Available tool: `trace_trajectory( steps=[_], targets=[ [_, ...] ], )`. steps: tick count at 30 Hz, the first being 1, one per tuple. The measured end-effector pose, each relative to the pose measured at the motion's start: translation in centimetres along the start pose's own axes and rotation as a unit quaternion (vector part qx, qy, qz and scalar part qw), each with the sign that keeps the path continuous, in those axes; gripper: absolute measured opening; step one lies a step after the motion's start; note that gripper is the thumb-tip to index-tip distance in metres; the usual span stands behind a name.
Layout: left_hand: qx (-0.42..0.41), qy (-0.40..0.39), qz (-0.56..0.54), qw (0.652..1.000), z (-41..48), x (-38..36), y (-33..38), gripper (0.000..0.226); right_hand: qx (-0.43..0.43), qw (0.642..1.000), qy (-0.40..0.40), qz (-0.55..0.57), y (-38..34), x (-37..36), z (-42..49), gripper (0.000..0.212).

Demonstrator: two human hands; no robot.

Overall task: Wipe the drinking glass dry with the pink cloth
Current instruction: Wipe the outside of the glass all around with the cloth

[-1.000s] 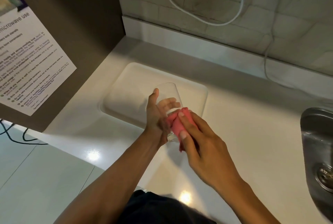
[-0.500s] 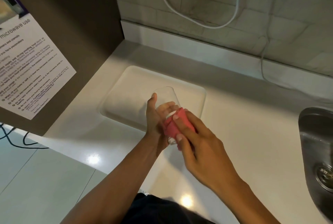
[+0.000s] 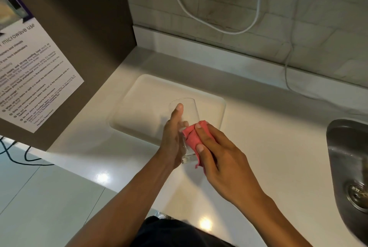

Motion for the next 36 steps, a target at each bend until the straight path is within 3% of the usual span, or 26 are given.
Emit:
trace_trajectory(
  steps=[5,10,15,19,21,24,31,36],
  targets=[
    [0.005,-0.026,0.008,1.0,0.1,0.4,-0.5,0.077,-0.015,1.0,0.011,-0.016,0.1,0.0,0.6,0.053],
    [0.009,-0.068,0.033,0.997,-0.4,-0.5,-1.9,0.078,-0.076,0.994,0.068,0.049,1.1,1.3,3.4,0.051],
    [-0.057,-0.07,0.04,0.995,0.2,-1.1,-0.9,0.064,-0.013,0.998,0.055,0.022,-0.3,0.4,2.4,0.051],
    [-0.038,-0.092,0.071,0.992,-0.3,-0.8,-1.7,0.076,-0.092,0.991,0.039,0.09,1.6,0.9,2.4,0.052],
    [-0.039,-0.101,0.081,0.991,-0.4,-1.2,-2.3,0.066,-0.092,0.991,0.059,0.079,1.1,1.6,3.8,0.051],
    [-0.022,-0.137,0.068,0.988,0.2,-1.4,-2.6,0.04,-0.025,0.997,0.07,0.031,-1.3,1.5,3.7,0.053],
    [-0.039,-0.165,0.02,0.985,-0.9,-1.7,-2.7,0.047,-0.071,0.993,0.06,0.077,0.0,1.6,4.0,0.05],
    [-0.057,-0.104,-0.018,0.993,0.3,-0.3,-1.5,0.064,-0.059,0.997,0.057,0.016,-1.0,0.6,1.5,0.055]
  ],
)
Point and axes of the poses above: each hand's wrist, its own z-axis towards the middle knuckle, its own x-axis out of the back of the hand, y = z × x, the point moved 4 cm from there along z, towards the middle knuckle, and after that the axes turned 4 degrees about y, right-handed, at the moved point
